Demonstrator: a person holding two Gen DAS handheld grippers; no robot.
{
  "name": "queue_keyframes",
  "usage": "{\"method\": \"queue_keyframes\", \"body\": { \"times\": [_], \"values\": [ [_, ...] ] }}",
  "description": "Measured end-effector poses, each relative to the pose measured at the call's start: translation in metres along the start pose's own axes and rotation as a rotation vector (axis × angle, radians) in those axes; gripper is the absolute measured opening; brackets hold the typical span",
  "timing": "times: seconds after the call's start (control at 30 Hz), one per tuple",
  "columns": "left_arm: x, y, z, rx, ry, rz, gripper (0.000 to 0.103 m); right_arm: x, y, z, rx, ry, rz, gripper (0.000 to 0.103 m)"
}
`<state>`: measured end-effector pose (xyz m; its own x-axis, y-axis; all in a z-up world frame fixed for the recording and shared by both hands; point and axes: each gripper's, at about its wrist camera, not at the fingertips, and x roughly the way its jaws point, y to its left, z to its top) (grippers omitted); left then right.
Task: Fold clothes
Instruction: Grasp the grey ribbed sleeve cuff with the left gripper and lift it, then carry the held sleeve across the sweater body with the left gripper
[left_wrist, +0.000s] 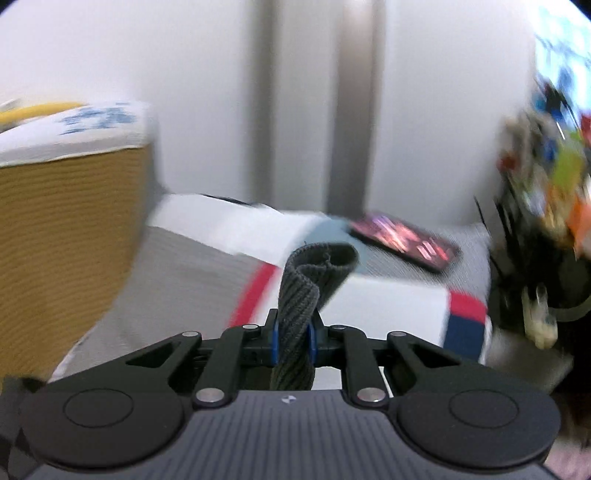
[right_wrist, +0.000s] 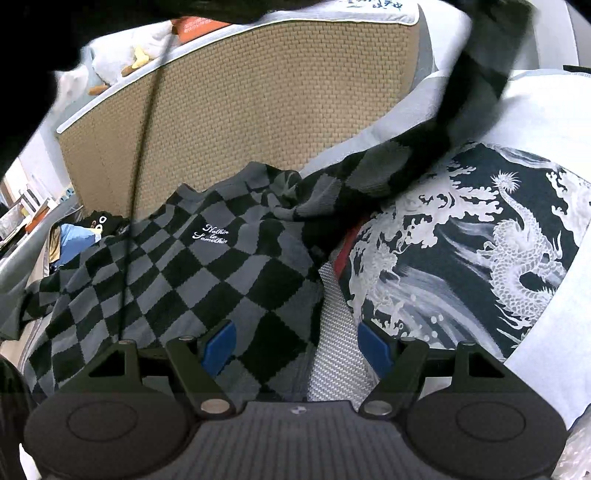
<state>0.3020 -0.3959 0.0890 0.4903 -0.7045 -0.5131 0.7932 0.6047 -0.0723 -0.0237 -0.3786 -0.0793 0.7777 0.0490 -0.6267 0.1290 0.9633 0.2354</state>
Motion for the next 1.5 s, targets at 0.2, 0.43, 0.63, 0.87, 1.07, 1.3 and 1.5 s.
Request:
{"method": "queue_keyframes", "body": {
  "times": [0.2,0.43,0.63,0.87,1.07,1.3,1.5],
  "values": [
    [-0.069,0.087,0.004,-0.207,-0.128,0.117,0.016,0.002,-0.001,0.000,0.003,0.002,-0.005,0.077],
    [-0.161,0.186,-0.022,-0.437,-0.286,0.325,0.016,-0.005,-0.002,0.003,-0.001,0.001,0.001,0.077],
    [-0.231,0.232,-0.068,-0.575,-0.359,0.499,0.016,0.001,-0.003,0.012,-0.017,0.004,0.026,0.077],
    [-0.270,0.280,-0.170,-0.794,-0.273,0.625,0.016,0.013,0.006,0.021,-0.053,0.002,0.041,0.077],
    [-0.298,0.263,-0.241,-0.742,-0.236,0.542,0.016,0.024,0.018,0.024,-0.088,0.003,0.059,0.077],
    [-0.312,0.244,-0.308,-0.710,-0.167,0.359,0.017,0.042,0.024,0.031,-0.082,0.014,0.066,0.077],
    [-0.305,0.221,-0.346,-0.605,0.036,0.233,0.019,0.058,0.028,0.037,-0.059,0.010,0.085,0.077]
  ]
}}
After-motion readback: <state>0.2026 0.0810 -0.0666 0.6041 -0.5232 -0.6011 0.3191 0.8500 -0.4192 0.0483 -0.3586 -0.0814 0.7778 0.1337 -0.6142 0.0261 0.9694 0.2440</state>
